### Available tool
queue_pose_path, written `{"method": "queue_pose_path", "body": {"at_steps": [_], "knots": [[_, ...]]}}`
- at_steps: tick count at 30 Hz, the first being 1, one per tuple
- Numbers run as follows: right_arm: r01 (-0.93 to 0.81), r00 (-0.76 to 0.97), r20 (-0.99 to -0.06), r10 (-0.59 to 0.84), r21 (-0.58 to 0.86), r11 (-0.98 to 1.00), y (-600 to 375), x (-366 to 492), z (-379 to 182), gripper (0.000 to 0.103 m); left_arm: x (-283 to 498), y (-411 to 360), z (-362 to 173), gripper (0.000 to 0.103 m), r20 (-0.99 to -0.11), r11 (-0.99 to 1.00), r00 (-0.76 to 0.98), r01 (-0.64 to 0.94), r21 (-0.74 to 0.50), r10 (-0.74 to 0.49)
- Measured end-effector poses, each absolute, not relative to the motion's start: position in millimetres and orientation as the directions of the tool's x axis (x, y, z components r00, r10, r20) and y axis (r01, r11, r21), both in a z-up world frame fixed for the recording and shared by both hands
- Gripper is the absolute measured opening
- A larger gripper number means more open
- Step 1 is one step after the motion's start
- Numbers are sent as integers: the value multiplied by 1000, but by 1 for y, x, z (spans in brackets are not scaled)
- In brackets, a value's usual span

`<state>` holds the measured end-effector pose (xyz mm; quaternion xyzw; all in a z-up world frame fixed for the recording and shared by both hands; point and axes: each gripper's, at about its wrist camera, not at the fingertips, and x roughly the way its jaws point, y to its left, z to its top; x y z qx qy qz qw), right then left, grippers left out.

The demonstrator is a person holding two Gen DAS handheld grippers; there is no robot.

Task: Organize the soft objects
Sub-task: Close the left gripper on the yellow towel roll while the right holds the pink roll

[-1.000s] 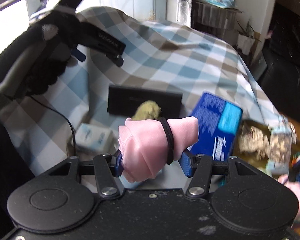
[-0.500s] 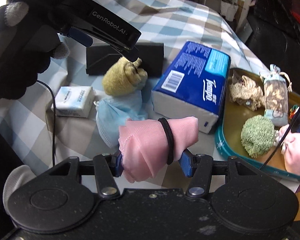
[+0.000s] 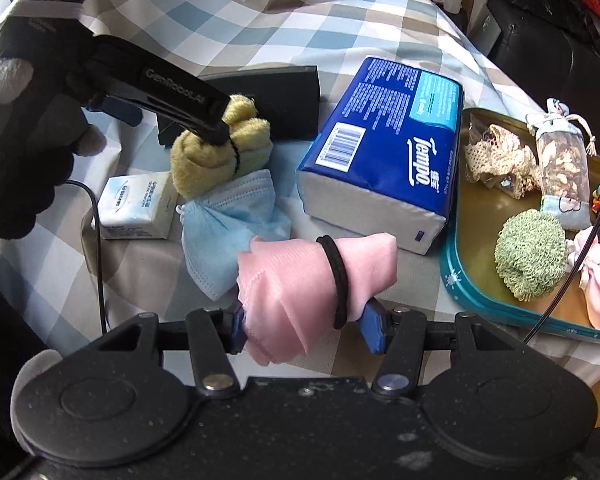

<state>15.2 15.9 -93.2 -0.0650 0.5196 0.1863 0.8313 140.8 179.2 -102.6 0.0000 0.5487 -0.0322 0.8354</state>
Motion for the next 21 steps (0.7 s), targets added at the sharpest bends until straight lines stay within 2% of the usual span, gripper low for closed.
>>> {"method": "queue_pose_path", "body": {"at_steps": [7,12,16,21], "knots": [[-354,352,-912,209,77,932,17,18,-104,54,137,203,-102,98,-912,993,409,-114,-24,25],[-341,335,-923,191,71,938,17,22,-108,56,136,212,-97,98,-882,975,444,-214,68,159],[-344,338,-923,185,62,937,20,23,-112,59,134,213,-89,98,-866,982,495,-186,-27,70],[-348,336,-924,182,57,936,23,23,-114,64,133,191,-82,98,-838,997,546,-54,-55,-17]]}}
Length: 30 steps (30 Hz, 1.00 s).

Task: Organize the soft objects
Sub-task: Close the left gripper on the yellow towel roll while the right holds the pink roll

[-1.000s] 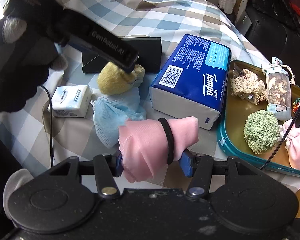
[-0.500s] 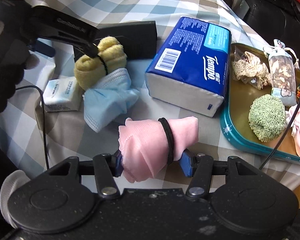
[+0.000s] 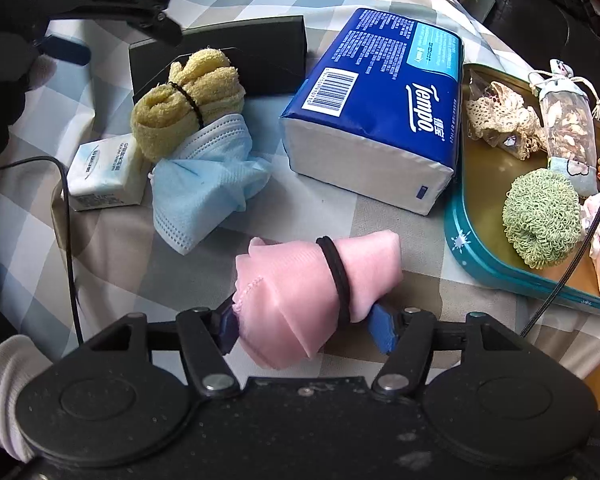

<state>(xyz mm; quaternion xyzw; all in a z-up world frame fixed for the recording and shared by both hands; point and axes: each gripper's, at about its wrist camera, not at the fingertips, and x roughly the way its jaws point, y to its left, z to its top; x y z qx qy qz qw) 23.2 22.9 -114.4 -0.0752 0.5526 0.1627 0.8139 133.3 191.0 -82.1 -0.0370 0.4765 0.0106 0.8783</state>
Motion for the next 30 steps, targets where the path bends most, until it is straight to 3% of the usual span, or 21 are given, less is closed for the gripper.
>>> {"method": "queue_pose_path", "body": {"at_steps": [6,17,24,30], "knots": [[-346,338,-925,175,51,937,27,25,-118,67,138,166,-96,98,-864,997,498,48,-53,-70],[-363,345,-926,153,19,932,34,26,-125,75,153,151,-131,99,-918,996,390,72,-47,-72],[-364,356,-924,143,4,932,37,27,-129,90,153,138,-146,101,-933,993,359,105,45,5],[-351,348,-925,151,21,936,36,32,-134,100,161,155,-149,99,-944,998,323,36,-57,-65]]}}
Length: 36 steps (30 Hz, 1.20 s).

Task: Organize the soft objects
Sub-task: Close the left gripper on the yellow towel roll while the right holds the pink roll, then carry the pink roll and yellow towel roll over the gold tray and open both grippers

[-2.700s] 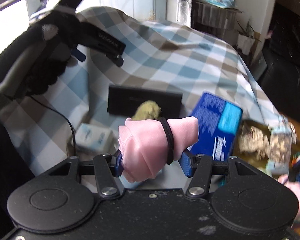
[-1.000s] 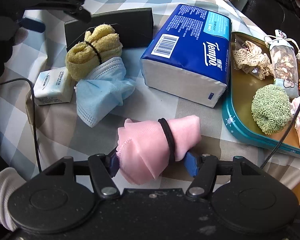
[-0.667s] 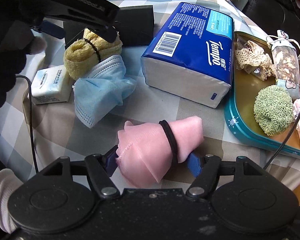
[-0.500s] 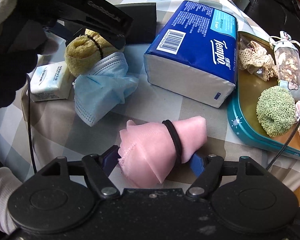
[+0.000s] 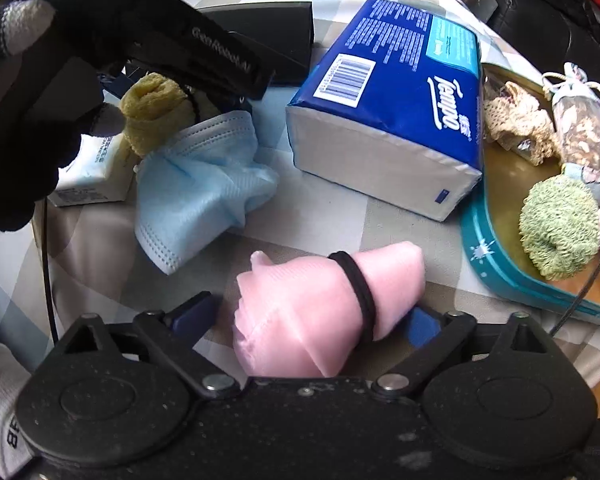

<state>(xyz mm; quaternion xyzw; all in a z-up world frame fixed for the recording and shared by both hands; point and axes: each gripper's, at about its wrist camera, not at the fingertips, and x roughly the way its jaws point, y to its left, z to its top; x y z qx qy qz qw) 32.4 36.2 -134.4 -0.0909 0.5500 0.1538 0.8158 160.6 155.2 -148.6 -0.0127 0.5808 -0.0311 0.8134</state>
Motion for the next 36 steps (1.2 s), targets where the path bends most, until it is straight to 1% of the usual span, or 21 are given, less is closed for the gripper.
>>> {"method": "queue_pose_path", "body": {"at_steps": [2,15,18,19,20,21,22,23,24,25,26,27,28,30,36], "knots": [[-351,347,-925,153,23,936,38,33,-136,103,158,152,-150,100,-941,998,335,43,-35,-48],[-337,376,-913,160,26,941,37,28,-138,103,160,151,-150,100,-947,998,318,57,-34,-51],[-341,363,-917,166,35,939,35,29,-137,103,161,153,-150,98,-948,997,312,62,-46,-64],[-349,359,-918,166,32,936,35,31,-137,103,161,153,-149,95,-947,997,313,64,-50,-67],[-364,360,-918,169,29,931,36,31,-136,103,159,153,-147,90,-946,996,317,66,-53,-71],[-376,360,-917,173,27,926,36,32,-135,101,159,153,-145,87,-944,996,322,70,-57,-77],[-383,362,-915,177,28,923,36,32,-134,98,158,153,-143,80,-942,995,326,75,-62,-83],[-387,368,-912,181,27,922,35,31,-132,92,157,153,-141,75,-939,995,330,79,-68,-90],[-392,374,-909,186,27,920,35,30,-131,85,156,154,-139,72,-937,994,333,84,-76,-100],[-397,377,-906,190,27,918,34,30,-129,82,156,154,-138,66,-936,993,336,87,-84,-109],[-399,382,-904,191,25,917,33,29,-127,72,155,155,-136,60,-933,991,339,89,-95,-120],[-400,386,-902,193,25,916,32,28,-125,63,154,156,-134,58,-931,990,341,92,-108,-133],[-399,387,-901,196,28,917,30,27,-123,60,153,157,-132,53,-928,988,342,95,-123,-148],[-388,383,-903,195,34,921,27,27,-120,56,152,159,-127,52,-923,986,351,96,-136,-161],[-416,420,-870,257,67,907,20,10,-95,55,136,163,-103,52,-889,989,434,102,-110,-144]]}}
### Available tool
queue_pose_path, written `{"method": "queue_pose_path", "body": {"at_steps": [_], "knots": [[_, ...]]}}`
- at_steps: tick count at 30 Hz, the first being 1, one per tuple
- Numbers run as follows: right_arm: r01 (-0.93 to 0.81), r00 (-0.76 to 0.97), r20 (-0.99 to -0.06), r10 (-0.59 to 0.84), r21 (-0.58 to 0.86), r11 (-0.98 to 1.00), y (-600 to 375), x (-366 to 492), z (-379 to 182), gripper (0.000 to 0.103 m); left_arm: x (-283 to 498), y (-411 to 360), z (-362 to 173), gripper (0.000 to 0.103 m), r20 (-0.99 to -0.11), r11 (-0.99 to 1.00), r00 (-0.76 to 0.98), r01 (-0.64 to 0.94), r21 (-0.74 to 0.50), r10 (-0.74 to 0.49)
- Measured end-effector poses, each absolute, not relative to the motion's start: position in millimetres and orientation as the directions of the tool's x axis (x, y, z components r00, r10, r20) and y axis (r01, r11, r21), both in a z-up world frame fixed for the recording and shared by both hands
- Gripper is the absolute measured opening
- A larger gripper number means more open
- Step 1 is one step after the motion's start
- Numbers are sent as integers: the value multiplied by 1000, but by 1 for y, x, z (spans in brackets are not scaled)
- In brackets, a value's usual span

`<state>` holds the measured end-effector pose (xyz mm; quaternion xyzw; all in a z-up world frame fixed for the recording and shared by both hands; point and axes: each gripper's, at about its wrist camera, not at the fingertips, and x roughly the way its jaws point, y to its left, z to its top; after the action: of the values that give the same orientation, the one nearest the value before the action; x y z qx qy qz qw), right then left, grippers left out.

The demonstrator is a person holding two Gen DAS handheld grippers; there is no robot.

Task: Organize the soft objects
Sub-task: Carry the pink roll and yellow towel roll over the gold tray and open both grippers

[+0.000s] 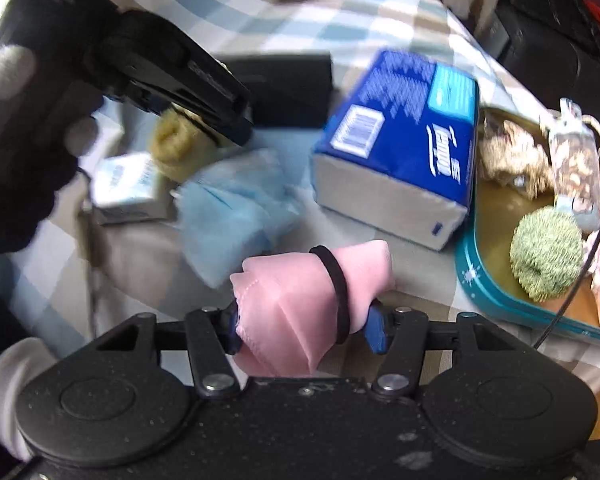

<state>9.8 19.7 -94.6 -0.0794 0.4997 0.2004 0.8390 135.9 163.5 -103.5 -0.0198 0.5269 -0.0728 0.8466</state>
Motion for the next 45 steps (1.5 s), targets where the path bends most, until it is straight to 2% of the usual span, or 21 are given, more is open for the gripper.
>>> {"method": "queue_pose_path", "body": {"at_steps": [7,12,18,24,30,36,42,45], "knots": [[-491,488,-754,439,178,853,7,-21,-39,55,114,174,-85,50,-867,989,478,36,-140,-140],[-480,554,-642,530,274,833,-16,-24,10,55,101,176,-70,48,-861,994,499,17,-107,-101],[-391,705,-519,483,284,876,-60,-21,61,55,92,174,-43,47,-848,996,524,-5,-94,-77],[-205,846,-446,293,235,950,-125,-8,91,56,94,143,-11,47,-823,993,556,47,-106,-114],[43,881,-466,79,246,968,-195,18,90,56,98,90,16,48,-793,980,579,166,-114,-190],[197,830,-556,-49,209,958,-237,55,82,56,105,33,26,48,-780,957,570,264,-122,-257],[270,791,-609,-54,269,925,-259,80,58,56,121,-17,17,48,-793,943,546,316,-106,-272],[295,738,-672,-57,246,923,-260,86,41,56,130,-36,7,48,-807,940,526,326,-98,-267]]}}
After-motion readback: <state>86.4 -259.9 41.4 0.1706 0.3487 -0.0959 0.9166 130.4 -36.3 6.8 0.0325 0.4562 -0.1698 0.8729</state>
